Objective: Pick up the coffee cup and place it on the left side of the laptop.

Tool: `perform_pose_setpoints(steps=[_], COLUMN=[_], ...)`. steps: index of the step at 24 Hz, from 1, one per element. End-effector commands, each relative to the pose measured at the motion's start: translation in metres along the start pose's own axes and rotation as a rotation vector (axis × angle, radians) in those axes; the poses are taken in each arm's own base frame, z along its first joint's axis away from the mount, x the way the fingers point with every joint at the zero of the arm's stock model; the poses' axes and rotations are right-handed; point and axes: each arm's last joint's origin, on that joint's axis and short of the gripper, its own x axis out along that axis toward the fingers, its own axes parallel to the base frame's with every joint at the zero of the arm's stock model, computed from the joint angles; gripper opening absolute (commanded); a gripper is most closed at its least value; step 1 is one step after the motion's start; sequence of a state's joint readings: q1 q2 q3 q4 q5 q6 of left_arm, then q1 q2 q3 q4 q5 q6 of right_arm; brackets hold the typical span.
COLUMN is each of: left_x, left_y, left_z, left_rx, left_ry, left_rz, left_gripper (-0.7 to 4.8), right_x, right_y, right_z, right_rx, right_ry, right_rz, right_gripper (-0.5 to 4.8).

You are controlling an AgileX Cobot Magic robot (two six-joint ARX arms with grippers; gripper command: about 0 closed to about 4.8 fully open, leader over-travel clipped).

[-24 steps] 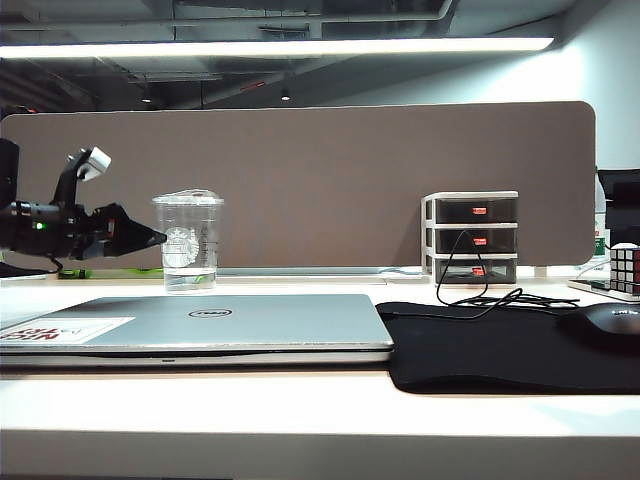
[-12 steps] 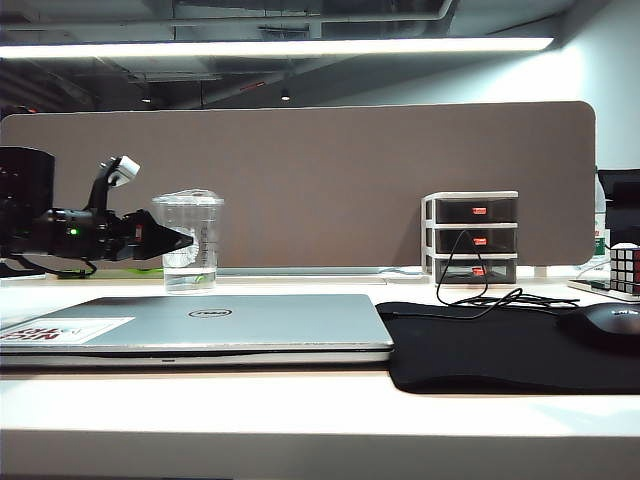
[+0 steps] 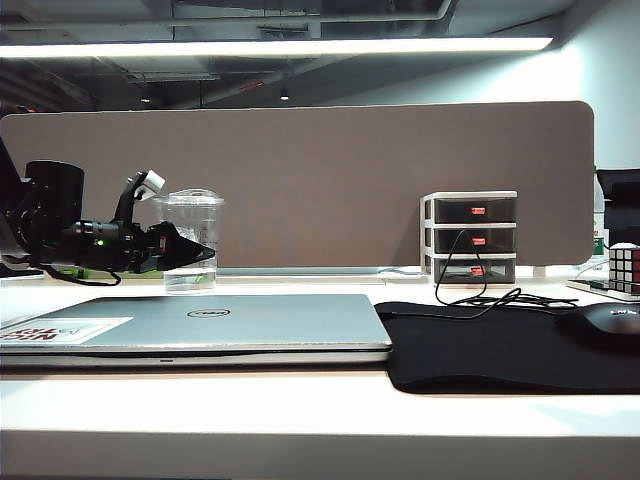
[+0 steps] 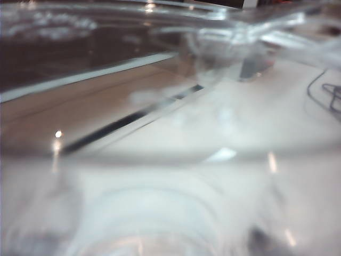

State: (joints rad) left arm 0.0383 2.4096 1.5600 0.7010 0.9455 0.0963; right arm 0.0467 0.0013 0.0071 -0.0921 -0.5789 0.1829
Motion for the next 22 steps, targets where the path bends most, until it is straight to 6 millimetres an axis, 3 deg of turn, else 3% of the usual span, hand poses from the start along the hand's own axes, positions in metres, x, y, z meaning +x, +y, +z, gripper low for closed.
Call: perform_pose_setpoints(steps=[1, 8, 13, 16, 22], left_x=[0.000, 0.000, 0.000, -0.001, -0.002], left_y=[0.001, 0.001, 0.001, 0.000, -0.001], left_z=[0.003, 0.005, 0.011, 0.014, 0.020], left_rx=[0.002, 0.013, 0.028, 0.034, 0.039], left_ry=[-0.004, -0.018, -0.058, -0.078, -0.105], left_rz=[0.026, 0.023, -0.005, -0.023, -0.040], left_gripper=[4.79, 4.76, 4.15, 3.17, 3.08], right_x=[0.000, 0.000, 0.000, 0.000, 0.000], right_y=[0.000, 0.000, 0.000, 0.000, 0.000], right_z=[-0.001, -0.001, -0.001, -0.001, 0.000], right_rx=[-0.010, -0.009, -0.009, -0.009, -0.010], right_ry=[-0.009, -0.009, -0.009, -0.009, -0.009], right_rz=[0.002, 0.002, 0.002, 0.002, 0.002], right_gripper=[-0.01, -0.01, -0.01, -0.01, -0.01])
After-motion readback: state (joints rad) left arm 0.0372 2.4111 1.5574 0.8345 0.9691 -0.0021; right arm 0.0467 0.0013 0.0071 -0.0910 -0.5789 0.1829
